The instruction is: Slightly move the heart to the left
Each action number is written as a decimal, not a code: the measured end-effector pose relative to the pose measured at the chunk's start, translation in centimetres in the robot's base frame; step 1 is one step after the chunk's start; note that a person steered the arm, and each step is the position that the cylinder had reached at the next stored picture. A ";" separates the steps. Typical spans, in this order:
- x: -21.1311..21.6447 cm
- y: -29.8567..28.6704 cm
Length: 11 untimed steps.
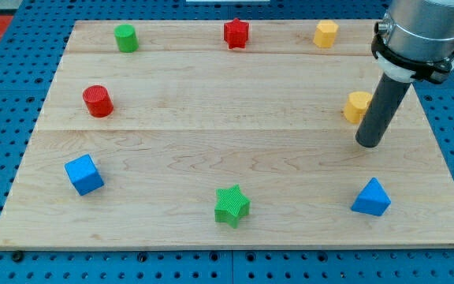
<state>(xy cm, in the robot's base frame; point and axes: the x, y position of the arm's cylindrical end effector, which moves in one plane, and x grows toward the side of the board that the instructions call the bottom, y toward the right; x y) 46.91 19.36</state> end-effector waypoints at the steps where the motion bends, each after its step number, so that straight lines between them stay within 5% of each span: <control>1: 0.0 0.0; 3: -2.8 4.3; 6: -4.6 -2.3; 11: -8.9 1.7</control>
